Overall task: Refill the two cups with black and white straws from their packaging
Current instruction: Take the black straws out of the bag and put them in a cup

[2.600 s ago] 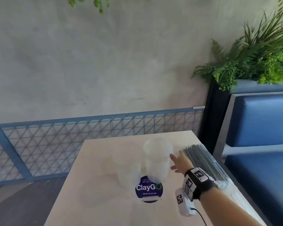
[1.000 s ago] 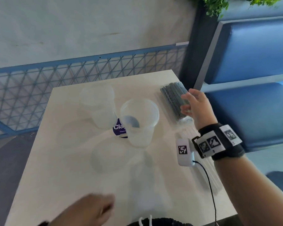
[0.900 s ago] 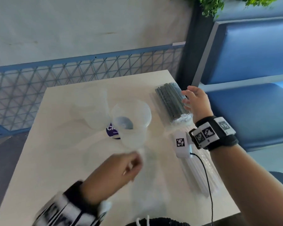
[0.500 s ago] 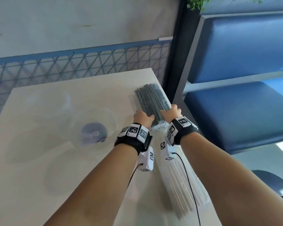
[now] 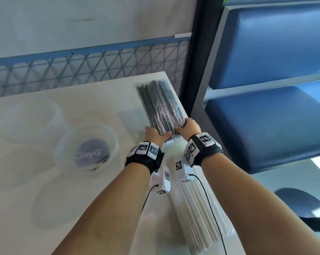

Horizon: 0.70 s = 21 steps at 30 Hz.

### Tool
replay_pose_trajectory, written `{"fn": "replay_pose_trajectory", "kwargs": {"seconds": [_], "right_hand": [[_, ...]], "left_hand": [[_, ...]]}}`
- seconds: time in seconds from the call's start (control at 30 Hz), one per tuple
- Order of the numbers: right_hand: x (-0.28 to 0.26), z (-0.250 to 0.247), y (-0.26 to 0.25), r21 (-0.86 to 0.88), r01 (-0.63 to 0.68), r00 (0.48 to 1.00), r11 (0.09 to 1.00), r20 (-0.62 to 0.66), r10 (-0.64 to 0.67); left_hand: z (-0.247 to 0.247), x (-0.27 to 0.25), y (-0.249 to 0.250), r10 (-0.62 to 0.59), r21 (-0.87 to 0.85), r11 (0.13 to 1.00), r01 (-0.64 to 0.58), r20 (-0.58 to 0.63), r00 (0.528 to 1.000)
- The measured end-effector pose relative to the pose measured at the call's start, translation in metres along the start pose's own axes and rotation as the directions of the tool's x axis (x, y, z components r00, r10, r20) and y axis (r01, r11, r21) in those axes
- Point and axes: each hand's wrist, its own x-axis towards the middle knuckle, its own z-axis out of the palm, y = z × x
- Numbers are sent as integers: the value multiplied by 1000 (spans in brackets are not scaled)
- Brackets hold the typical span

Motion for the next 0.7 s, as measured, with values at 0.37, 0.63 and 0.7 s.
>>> {"fn": "replay_pose_trajectory", "kwargs": {"seconds": [0.37,0.63,0.7], "right_hand": [[-88,-24,-32,599,228,965,768,-36,-258],[-168,-11,-17,815,234,970,529,-158,-186],[-182,-12,-6,815,222,972,535,-145,-183]], "left_hand": [[-27,-85,16,487,9,866,-501,-252,836],[-18,-155,-27,659,307,728,-613,-68,749],[-30,-166,-39,677,188,719,-669,25,735]]}}
